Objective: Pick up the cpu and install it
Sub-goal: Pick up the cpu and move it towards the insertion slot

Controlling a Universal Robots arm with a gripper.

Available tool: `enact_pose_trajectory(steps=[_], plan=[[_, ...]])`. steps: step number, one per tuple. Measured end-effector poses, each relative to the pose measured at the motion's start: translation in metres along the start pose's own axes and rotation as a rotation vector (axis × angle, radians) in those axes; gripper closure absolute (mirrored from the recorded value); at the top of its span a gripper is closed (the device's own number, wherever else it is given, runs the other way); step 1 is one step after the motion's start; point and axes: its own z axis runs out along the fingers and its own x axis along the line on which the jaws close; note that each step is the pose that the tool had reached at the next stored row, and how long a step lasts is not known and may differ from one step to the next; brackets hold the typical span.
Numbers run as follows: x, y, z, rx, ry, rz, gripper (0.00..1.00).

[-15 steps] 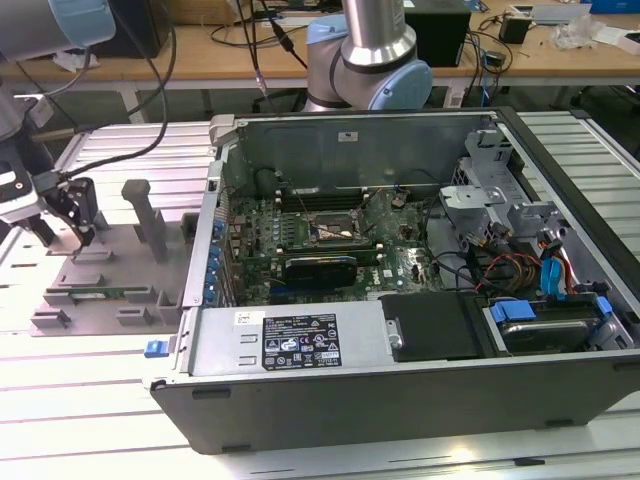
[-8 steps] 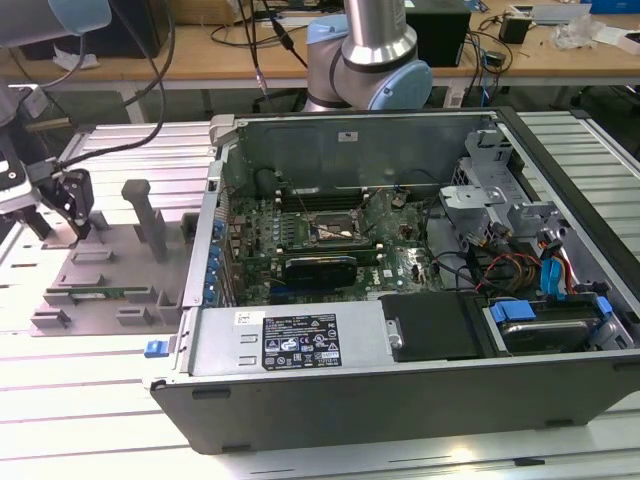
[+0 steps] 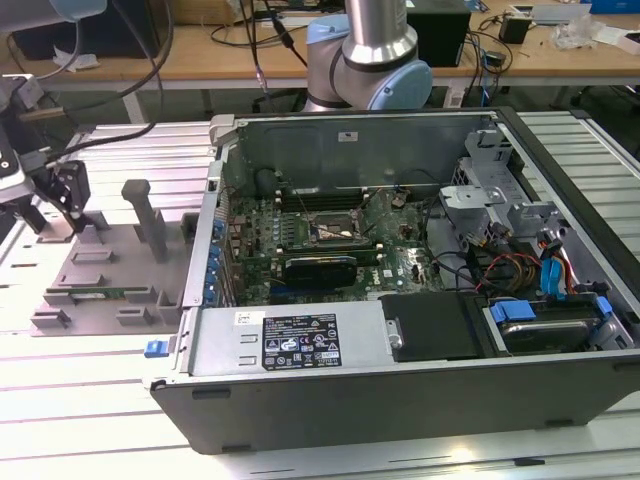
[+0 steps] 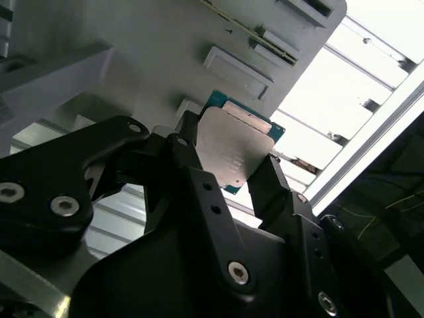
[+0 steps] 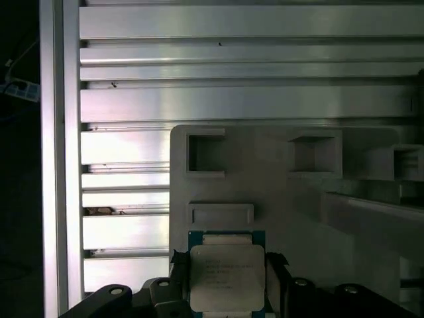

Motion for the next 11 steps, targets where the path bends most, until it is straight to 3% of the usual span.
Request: enact_pose_trajectory(steps=[11], plan=[[-0.0005,0.0006,-0.0197,0.0000,0.0000,0.000,0.45]])
